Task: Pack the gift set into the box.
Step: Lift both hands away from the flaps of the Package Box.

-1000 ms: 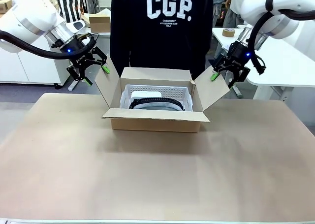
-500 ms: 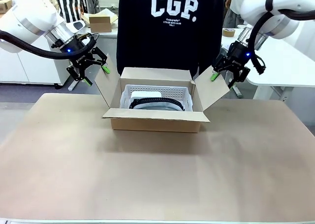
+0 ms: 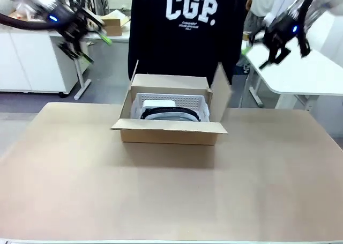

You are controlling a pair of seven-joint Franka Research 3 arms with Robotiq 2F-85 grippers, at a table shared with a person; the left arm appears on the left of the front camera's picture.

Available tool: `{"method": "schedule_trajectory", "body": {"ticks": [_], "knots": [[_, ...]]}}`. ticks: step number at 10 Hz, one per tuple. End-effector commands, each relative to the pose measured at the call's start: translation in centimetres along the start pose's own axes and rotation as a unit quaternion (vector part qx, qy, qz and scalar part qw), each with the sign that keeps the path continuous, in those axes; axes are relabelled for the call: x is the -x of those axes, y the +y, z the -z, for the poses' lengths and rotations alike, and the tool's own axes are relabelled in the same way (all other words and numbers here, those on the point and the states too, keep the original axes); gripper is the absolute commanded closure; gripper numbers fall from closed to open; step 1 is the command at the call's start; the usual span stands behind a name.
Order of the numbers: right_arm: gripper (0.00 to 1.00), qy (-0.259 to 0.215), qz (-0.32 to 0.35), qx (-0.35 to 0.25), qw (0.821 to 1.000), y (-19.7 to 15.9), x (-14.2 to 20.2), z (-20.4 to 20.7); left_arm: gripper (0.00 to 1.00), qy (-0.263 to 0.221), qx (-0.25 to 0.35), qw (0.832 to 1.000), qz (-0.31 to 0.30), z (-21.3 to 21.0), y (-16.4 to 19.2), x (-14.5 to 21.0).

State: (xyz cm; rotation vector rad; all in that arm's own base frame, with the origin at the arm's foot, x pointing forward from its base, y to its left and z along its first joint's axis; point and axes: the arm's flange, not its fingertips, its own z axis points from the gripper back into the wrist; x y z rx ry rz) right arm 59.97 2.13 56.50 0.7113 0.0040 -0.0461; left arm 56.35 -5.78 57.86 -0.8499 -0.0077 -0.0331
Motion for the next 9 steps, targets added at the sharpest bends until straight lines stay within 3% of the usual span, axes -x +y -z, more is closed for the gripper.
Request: {"method": "schedule_trajectory", "body": {"ticks": [1,2,5,6,7,8,9], "knots": [[0.0,0.019,0.008,-0.157,0.987,-2.0,3.8,-6.9,0.0,0.07,0.15,0.985,0.037,-6.3,1.8,4.2],[0.0,0.025,0.02,-0.216,0.976,-3.8,6.0,-9.8,0.0,0.119,0.241,0.962,0.047,-9.0,3.6,6.1],[0.0,0.031,0.064,-0.297,0.952,-9.9,9.2,-12.7,0.0,0.096,0.35,0.93,0.061,-12.3,9.5,9.0],[0.0,0.03,0.078,-0.326,0.942,-11.9,9.1,-12.7,0.0,0.086,0.359,0.928,0.047,-11.8,11.3,9.0],[0.0,0.035,0.087,-0.329,0.94,-12.9,8.3,-12.1,0.0,0.072,0.34,0.937,0.025,-10.5,12.0,8.6],[0.0,0.037,0.078,-0.291,0.953,-11.5,9.6,-13.6,0.0,0.066,0.307,0.949,0.014,-9.7,12.4,8.3],[0.0,0.037,0.078,-0.291,0.953,-11.5,9.6,-13.6,0.0,0.089,0.347,0.933,0.036,-10.7,12.5,9.0]]}}
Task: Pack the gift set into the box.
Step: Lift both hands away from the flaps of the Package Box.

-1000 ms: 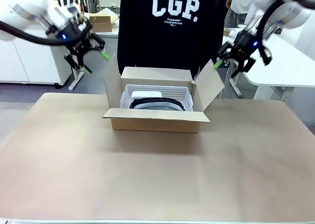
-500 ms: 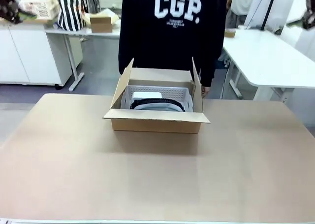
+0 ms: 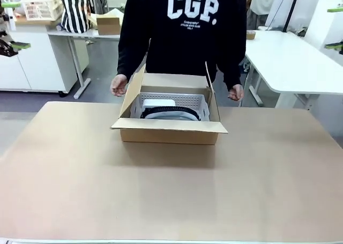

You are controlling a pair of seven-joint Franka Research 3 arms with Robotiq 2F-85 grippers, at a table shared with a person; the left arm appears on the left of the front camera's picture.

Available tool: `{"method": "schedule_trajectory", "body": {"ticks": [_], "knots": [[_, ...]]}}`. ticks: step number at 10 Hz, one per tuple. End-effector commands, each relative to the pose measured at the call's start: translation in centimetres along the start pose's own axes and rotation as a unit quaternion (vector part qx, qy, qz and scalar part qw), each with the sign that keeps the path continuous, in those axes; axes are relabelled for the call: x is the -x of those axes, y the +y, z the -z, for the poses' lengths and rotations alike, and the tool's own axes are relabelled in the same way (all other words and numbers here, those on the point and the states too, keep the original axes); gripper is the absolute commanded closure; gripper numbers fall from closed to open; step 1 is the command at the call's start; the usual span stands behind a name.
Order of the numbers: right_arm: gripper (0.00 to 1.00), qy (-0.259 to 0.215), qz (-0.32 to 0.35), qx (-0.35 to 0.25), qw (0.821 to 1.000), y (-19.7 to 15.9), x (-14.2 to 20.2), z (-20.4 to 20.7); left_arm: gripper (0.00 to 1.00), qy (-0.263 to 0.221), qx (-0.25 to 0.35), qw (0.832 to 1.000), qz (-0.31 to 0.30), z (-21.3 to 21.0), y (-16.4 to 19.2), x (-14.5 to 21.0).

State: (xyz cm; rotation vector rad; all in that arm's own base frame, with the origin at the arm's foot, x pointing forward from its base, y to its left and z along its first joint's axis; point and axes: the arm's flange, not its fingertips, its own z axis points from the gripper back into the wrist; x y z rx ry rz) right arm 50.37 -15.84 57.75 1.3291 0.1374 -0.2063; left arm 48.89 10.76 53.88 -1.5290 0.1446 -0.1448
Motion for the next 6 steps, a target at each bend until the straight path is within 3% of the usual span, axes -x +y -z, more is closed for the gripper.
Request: {"method": "schedule_trajectory", "body": {"ticks": [1,6], "knots": [[0.0,0.001,-0.014,0.014,1.0,1.68,1.05,0.35,0.0,0.016,0.012,1.0,0.014,0.14,-1.51,1.03],[0.0,0.001,-0.014,0.014,1.0,1.68,1.05,0.35,0.0,0.016,0.012,1.0,0.014,0.14,-1.51,1.03]]}}
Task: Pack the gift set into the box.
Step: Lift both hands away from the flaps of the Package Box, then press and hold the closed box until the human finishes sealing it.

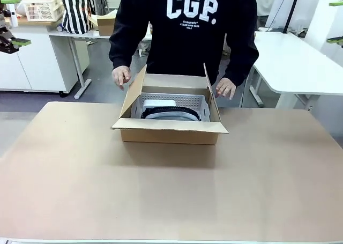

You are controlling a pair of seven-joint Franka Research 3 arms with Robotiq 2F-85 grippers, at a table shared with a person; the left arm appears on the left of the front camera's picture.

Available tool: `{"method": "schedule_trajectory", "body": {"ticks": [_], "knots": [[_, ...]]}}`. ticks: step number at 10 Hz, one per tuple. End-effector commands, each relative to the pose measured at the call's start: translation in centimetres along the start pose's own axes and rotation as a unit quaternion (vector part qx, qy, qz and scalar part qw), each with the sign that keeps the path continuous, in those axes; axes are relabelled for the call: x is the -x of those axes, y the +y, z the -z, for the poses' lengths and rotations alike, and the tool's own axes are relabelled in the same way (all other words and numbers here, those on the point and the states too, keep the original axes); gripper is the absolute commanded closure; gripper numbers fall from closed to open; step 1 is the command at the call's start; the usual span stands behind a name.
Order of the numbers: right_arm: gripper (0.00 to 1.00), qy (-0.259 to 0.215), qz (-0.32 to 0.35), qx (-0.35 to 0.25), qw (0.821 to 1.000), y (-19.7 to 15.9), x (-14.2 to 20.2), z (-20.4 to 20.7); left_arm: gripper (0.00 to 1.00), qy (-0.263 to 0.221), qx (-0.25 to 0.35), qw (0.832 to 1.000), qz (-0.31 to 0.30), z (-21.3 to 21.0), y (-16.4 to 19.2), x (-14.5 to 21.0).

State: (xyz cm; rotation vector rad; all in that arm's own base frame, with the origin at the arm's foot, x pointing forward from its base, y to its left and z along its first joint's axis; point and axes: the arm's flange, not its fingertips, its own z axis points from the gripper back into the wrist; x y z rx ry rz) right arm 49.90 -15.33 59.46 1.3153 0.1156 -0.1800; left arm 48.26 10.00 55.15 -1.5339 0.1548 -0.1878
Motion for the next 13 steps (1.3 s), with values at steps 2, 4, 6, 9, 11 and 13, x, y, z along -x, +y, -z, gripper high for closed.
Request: {"method": "schedule_trajectory", "body": {"ticks": [2,4,6,9,11,13], "knots": [[0.0,0.002,0.001,0.007,1.0,0.07,0.19,0.26,0.0,-0.001,0.01,1.0,0.003,-0.66,-0.23,0.57],[0.0,0.002,0.001,0.007,1.0,0.07,0.19,0.26,0.0,-0.001,0.01,1.0,0.003,-0.66,-0.23,0.57],[0.0,0.002,0.001,0.007,1.0,0.07,0.19,0.26,0.0,-0.001,0.01,1.0,0.003,-0.66,-0.23,0.57],[0.0,0.002,0.001,0.007,1.0,0.07,0.19,0.26,0.0,-0.001,0.01,1.0,0.003,-0.66,-0.23,0.57],[0.0,0.002,0.001,0.007,1.0,0.07,0.19,0.26,0.0,-0.001,0.01,1.0,0.003,-0.66,-0.23,0.57],[0.0,0.002,0.001,0.007,1.0,0.07,0.19,0.26,0.0,-0.001,0.01,1.0,0.003,-0.66,-0.23,0.57]]}}
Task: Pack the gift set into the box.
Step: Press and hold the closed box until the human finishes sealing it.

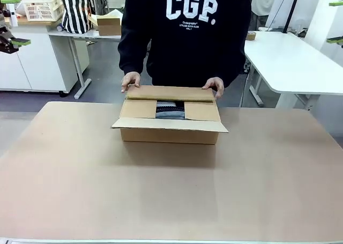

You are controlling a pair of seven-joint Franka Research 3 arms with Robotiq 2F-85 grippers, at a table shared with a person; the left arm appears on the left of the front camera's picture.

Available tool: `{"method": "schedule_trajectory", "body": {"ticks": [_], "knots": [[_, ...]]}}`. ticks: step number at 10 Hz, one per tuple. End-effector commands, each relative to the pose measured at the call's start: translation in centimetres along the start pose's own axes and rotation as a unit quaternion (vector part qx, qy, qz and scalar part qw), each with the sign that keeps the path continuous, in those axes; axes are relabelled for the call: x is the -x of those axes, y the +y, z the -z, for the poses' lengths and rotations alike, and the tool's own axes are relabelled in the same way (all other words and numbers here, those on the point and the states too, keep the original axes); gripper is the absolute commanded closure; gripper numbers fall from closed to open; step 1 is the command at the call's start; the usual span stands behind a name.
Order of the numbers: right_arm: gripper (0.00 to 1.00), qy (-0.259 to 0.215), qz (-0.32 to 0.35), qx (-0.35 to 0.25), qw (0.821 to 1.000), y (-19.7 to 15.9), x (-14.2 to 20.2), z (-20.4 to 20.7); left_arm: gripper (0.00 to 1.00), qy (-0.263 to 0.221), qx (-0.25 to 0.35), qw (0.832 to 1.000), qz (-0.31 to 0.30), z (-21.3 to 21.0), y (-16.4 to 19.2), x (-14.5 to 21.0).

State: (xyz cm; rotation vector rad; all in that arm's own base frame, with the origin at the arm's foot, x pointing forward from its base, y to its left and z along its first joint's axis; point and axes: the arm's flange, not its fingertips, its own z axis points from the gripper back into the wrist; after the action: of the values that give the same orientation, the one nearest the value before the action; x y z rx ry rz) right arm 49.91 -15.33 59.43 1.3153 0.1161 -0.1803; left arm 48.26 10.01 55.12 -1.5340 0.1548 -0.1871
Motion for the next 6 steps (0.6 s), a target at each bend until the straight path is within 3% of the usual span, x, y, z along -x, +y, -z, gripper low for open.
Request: {"method": "schedule_trajectory", "body": {"ticks": [1,6], "knots": [[0.0,0.002,0.001,0.007,1.0,0.09,0.2,0.25,0.0,0.0,0.01,1.0,0.003,-0.65,-0.25,0.57],[0.0,0.002,0.001,0.007,1.0,0.09,0.2,0.25,0.0,0.0,0.01,1.0,0.003,-0.65,-0.25,0.57]]}}
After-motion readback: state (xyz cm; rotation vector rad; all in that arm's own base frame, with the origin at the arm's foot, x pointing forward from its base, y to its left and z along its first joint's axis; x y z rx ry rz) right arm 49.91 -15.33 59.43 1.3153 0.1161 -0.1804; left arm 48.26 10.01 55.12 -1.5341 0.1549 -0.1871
